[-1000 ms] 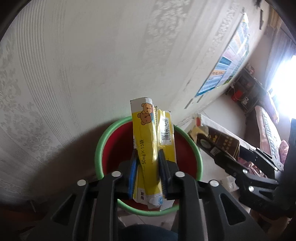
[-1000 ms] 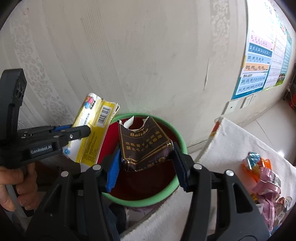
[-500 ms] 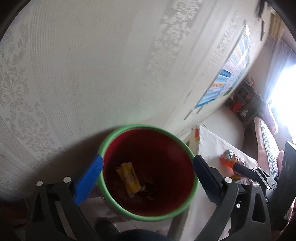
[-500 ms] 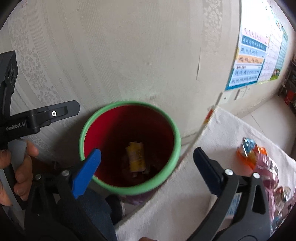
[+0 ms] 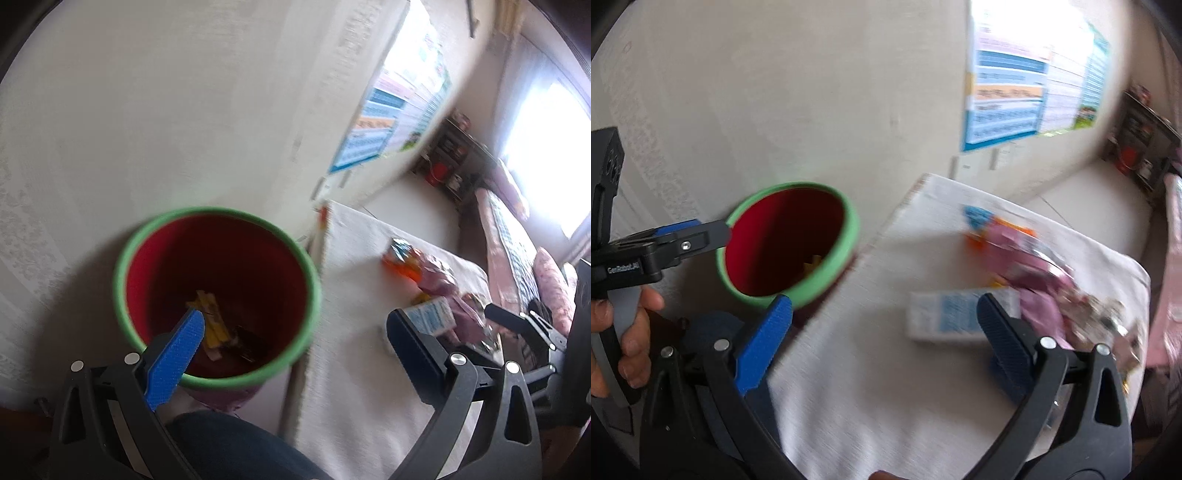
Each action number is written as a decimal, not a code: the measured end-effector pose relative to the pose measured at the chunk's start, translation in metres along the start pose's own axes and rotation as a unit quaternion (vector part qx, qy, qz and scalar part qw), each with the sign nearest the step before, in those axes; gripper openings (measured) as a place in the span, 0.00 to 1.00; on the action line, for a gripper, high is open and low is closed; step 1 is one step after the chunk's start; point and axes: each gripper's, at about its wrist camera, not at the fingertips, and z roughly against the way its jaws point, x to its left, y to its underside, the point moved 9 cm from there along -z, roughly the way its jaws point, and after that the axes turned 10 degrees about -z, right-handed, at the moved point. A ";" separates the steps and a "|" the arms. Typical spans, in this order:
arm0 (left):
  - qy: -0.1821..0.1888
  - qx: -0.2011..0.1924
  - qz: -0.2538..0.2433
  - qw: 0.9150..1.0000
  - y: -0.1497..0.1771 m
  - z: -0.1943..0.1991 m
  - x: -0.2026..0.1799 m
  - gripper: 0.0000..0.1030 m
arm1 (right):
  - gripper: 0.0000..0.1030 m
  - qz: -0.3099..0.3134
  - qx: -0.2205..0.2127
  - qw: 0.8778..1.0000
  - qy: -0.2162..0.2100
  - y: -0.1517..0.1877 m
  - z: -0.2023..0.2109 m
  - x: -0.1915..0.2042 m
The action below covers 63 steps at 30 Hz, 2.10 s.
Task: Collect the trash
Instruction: 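Grasp the white milk carton with the left tool while the right tool grasps the gold snack bag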
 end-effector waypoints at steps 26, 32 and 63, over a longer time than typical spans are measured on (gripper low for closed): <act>0.095 0.066 -0.216 0.970 0.016 -0.059 -0.179 0.92 | 0.96 -0.211 0.005 0.960 0.184 0.084 0.081 -0.300; 0.097 0.081 -0.231 0.965 0.013 -0.078 -0.183 0.92 | 0.85 -0.224 0.031 0.954 0.196 0.095 0.062 -0.328; 0.090 0.154 -0.304 0.936 0.020 -0.181 -0.193 0.82 | 0.25 -0.254 0.106 0.946 0.172 0.114 -0.014 -0.366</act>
